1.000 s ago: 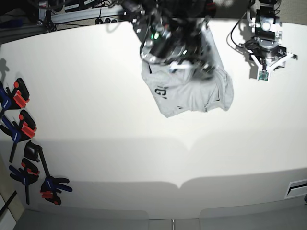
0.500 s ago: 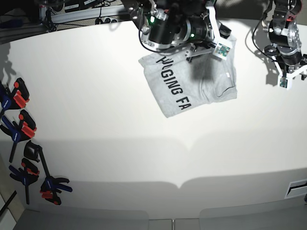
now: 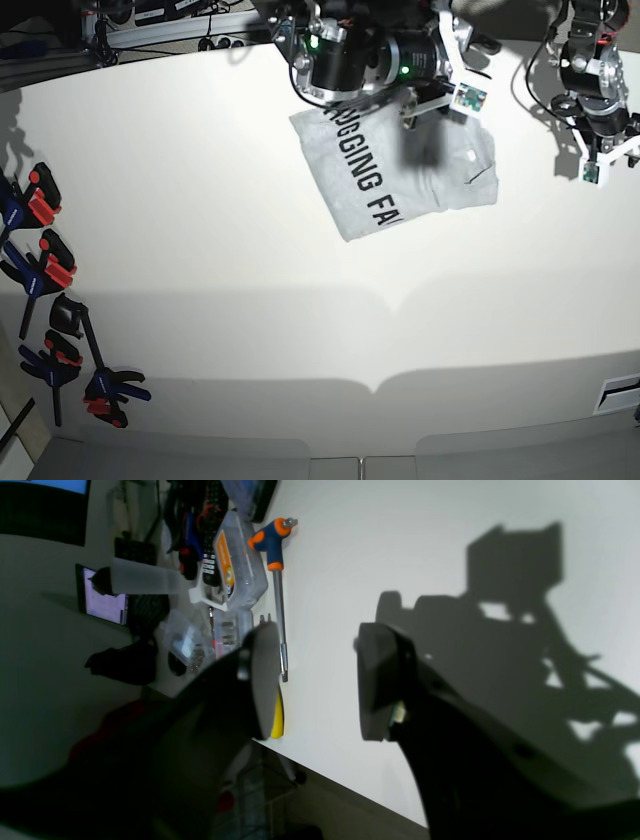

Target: Fold the T-shirt properly

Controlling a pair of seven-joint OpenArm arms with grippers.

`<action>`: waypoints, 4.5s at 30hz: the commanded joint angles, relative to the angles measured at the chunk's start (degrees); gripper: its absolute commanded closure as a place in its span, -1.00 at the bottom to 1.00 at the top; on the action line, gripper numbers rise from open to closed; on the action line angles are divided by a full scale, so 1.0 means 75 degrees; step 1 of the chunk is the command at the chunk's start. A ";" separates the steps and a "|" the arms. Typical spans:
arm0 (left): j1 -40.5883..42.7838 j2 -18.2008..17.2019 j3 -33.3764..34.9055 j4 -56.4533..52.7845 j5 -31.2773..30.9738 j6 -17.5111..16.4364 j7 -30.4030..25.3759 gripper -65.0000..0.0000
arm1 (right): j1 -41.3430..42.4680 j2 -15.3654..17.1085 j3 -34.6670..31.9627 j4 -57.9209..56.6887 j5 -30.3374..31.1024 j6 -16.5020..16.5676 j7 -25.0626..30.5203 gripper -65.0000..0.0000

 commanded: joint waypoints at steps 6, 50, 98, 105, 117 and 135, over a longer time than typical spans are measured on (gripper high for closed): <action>-0.0099 -0.0108 -0.0047 0.0131 0.0189 0.0099 -0.0128 0.26 | 0.0256 -0.0169 0.0105 0.0160 -0.0778 0.0111 0.0256 0.21; 0.0300 0.2279 -0.0032 -0.1370 -0.9320 -0.3689 -0.0437 0.26 | 0.4526 -0.0266 0.4479 -0.6216 -0.1725 -0.0090 0.1565 0.21; -0.3319 0.1454 -0.0032 -0.4272 -0.4004 -0.2177 -0.4395 0.26 | 0.4421 -0.0119 0.5995 -0.3424 -0.0915 -0.0166 0.0277 0.21; -0.3442 0.1635 -0.0032 -0.4065 -0.4269 -0.2629 -0.3943 0.26 | 0.4240 0.0367 0.6854 -0.3416 -0.0146 0.0323 0.0256 0.21; -0.2113 0.0615 -0.0047 0.0592 -0.4873 -0.2393 -0.2841 0.26 | 0.1323 0.1664 0.8370 -0.2055 0.1282 0.1500 0.0318 0.23; 0.1903 0.0568 -0.2736 0.1789 -0.6178 -0.2366 -0.2020 0.34 | -0.3745 0.2702 1.1791 -0.0259 0.2483 0.1500 0.0128 0.23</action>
